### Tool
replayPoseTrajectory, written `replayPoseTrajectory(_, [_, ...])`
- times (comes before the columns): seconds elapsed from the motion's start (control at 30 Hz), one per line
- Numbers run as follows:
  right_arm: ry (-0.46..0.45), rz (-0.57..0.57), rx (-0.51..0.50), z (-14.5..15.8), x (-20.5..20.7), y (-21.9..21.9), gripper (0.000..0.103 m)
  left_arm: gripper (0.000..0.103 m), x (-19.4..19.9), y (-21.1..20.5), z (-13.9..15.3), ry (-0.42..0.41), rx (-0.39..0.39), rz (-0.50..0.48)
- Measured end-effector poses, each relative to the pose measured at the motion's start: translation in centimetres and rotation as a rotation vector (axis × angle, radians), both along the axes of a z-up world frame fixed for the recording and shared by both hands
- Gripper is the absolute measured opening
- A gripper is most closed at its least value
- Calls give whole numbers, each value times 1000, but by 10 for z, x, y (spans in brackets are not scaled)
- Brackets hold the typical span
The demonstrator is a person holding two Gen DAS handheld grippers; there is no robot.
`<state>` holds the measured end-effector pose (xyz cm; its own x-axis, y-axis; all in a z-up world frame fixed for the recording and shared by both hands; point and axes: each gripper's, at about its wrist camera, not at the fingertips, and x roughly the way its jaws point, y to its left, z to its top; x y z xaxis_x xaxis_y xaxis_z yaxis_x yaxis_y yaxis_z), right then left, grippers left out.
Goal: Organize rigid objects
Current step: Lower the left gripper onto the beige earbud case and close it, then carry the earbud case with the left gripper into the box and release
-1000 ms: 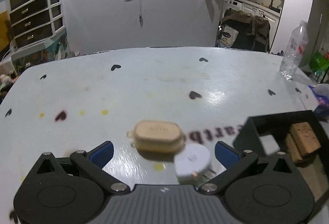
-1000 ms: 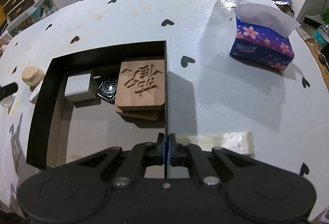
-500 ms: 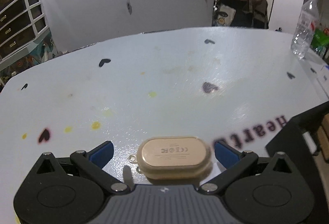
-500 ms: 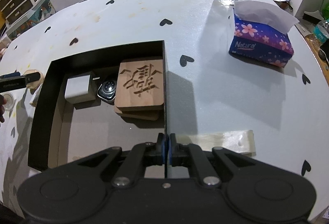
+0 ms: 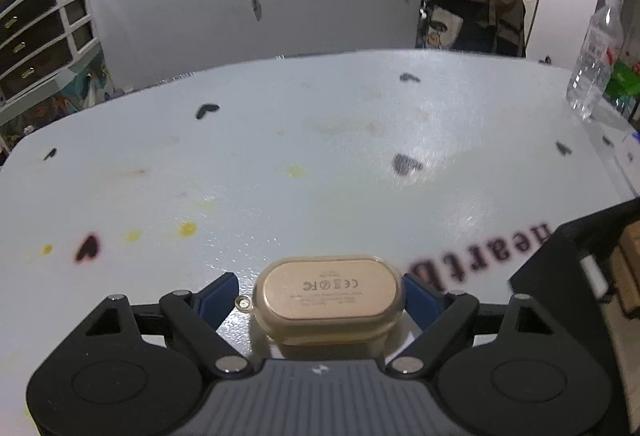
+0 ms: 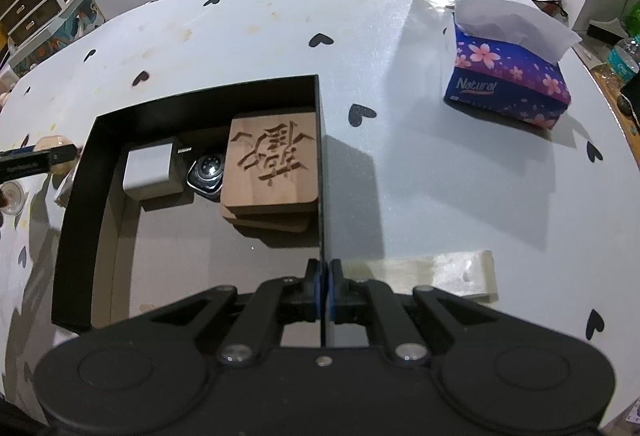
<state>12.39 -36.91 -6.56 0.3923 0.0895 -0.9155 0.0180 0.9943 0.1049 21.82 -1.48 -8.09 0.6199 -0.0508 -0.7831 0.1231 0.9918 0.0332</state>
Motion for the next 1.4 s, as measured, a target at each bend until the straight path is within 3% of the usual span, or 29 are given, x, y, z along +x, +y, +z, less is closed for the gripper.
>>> replayPoseTrajectory(0.17, [-3, 2, 1, 0, 0, 0, 4, 87, -27, -10, 32, -26, -73, -48])
replayPoseTrajectory(0.43, [-2, 8, 4, 0, 0, -1, 4, 87, -71, -75, 62, -43, -159, -369])
replayPoseTrajectory(0.57, [2, 11, 0, 0, 1, 0, 4, 87, -79, -113, 61, -33, -152, -523])
replayPoseTrajectory(0.77, [17, 16, 2, 0, 4, 0, 4, 87, -79, -162, 41, 47, -83, -693])
replayPoseTrajectory(1.07, [22, 8, -2, 0, 5, 0, 4, 87, -71, -210, 8, 156, -94, -787])
replayPoseTrajectory(1.3, [21, 1, 6, -1, 5, -2, 4, 87, -66, -230, -2, 173, -103, -839])
replayPoseTrajectory(1.4, [22, 0, 8, -1, 5, -2, 4, 88, -61, -232, -6, 198, -144, -834])
